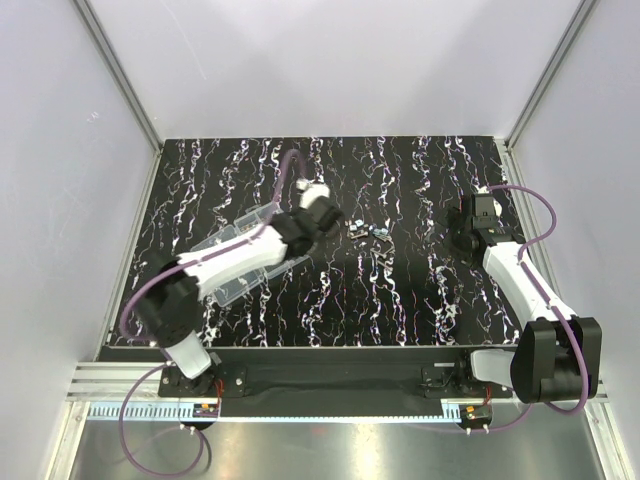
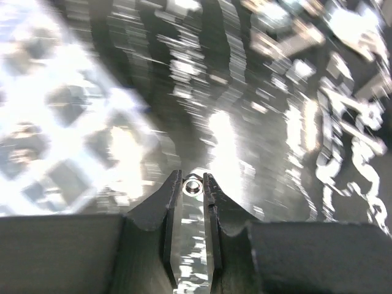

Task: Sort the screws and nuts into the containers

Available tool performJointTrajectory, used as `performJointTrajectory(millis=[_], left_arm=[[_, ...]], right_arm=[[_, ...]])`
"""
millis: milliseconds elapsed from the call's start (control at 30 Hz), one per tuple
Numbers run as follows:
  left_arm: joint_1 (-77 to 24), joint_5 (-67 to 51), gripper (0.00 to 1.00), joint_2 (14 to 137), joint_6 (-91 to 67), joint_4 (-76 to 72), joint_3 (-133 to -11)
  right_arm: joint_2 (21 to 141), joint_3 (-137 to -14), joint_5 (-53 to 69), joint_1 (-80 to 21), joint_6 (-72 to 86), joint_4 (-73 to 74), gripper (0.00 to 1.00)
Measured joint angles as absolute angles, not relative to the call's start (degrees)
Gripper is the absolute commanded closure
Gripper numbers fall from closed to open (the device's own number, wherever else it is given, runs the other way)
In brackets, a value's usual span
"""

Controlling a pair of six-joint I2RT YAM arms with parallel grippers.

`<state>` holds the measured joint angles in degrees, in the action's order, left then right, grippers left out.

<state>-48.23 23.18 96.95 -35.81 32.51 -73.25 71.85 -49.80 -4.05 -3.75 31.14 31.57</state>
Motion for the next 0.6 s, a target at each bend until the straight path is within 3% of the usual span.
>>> performJointTrajectory(millis=[233,600], left_arm=[[-34.11,24.40,0.83,89.27,-35.79,32.27,-63.42],[-26.41,24.51,0.82,90.67,-34.65,28.82,-61.01]], right_arm=[[72.40,-49.80,-4.01,-3.75,31.14,31.55,0.00],[74.43,-50.57,-3.86,-3.75,31.05,31.64,0.00]])
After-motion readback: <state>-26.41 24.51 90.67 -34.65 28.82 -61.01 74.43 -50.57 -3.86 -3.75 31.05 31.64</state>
